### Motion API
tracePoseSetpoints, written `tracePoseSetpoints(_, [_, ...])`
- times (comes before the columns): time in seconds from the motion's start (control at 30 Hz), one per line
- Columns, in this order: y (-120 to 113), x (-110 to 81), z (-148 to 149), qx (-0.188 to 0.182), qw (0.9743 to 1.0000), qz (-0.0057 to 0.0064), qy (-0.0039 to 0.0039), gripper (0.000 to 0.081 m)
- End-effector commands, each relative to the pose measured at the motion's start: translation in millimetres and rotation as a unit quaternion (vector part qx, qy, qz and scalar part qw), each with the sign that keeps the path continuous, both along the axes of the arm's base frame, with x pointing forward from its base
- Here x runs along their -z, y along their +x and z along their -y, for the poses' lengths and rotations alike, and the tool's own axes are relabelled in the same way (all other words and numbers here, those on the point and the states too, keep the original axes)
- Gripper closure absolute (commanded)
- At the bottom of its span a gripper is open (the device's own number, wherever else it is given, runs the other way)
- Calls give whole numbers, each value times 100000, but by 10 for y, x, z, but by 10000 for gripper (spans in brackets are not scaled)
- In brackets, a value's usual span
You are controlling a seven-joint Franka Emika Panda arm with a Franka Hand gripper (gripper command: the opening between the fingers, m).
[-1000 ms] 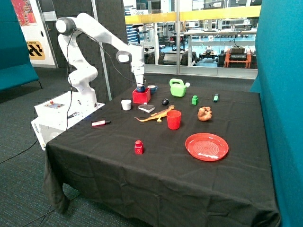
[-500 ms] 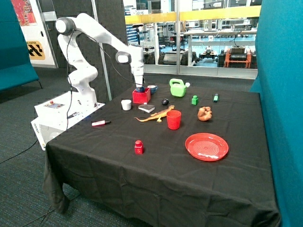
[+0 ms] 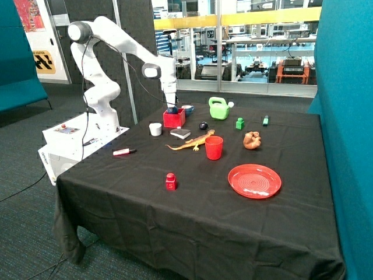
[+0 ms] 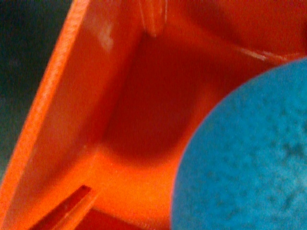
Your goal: Put the ball in the red pot
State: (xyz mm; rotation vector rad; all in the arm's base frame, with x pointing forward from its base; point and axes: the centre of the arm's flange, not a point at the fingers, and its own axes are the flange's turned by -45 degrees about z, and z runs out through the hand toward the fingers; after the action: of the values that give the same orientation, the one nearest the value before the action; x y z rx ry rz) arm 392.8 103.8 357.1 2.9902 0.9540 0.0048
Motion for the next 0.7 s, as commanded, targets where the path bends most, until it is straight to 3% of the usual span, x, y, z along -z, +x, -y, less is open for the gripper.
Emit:
tracePoseSetpoints(0.0, [-4,-20,-5,-431,99999,-190,91,0])
tracePoseSetpoints(0.67, [31,-43,-22,-400,99999,-190,91,0])
